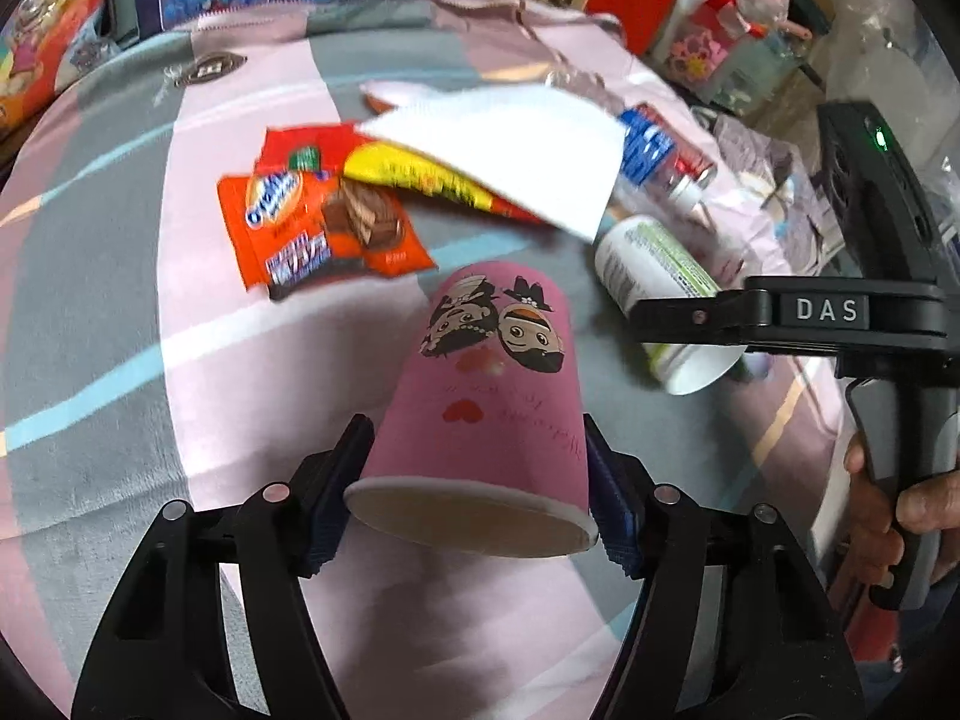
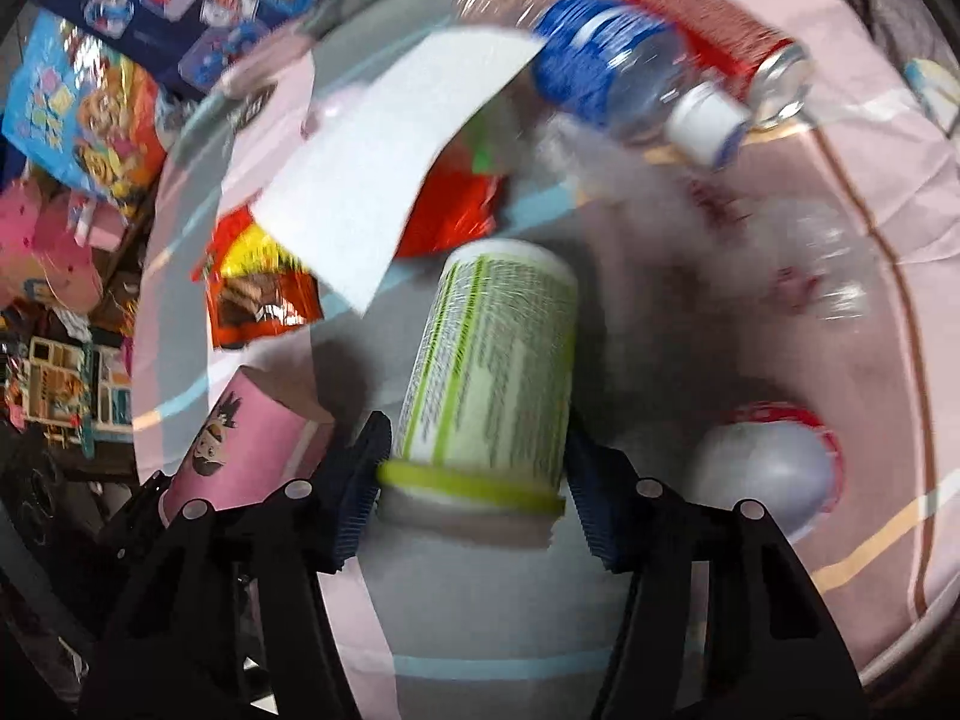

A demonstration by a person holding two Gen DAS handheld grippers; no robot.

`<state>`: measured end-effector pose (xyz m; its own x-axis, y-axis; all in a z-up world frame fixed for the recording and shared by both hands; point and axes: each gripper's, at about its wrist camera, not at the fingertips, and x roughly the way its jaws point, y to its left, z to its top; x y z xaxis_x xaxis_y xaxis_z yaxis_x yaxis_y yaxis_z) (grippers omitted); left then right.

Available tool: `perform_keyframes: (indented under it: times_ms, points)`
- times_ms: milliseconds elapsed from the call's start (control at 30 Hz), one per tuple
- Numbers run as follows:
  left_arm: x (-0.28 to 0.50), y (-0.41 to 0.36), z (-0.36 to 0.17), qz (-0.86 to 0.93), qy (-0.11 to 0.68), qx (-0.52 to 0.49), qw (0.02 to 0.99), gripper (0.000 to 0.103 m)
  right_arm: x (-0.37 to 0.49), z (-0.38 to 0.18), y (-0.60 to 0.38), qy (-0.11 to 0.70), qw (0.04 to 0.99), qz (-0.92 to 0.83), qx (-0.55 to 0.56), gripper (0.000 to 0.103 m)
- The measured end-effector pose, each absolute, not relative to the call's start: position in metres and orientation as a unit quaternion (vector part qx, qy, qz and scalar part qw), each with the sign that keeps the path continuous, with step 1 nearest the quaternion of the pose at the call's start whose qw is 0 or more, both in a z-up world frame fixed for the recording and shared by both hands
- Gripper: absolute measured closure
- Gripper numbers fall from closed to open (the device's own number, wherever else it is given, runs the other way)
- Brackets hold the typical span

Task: Collect trash
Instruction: 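Grasp the pink paper cup with the left tool while the right tool grasps the pill bottle, then carry the cup and bottle over the teal bucket and open both tools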

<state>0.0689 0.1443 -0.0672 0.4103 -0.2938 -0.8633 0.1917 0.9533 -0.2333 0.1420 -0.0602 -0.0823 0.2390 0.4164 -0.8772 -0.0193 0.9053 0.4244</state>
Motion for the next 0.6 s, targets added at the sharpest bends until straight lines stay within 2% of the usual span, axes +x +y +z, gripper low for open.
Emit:
perform_keyframes:
  times_ms: [333, 600]
  points:
    - [0.077, 0.109, -0.032, -0.169, 0.504, -0.045, 0.846, 0.035, 0.132, -0.045, -0.119, 0.547, 0.792, 0.154, 0.223, 0.05]
    - [0.089, 0.039, -0.012, -0.204, 0.497, -0.017, 0.843, 0.035, 0.115, -0.022, -0.202, 0.496, 0.819, 0.13, 0.259, 0.05]
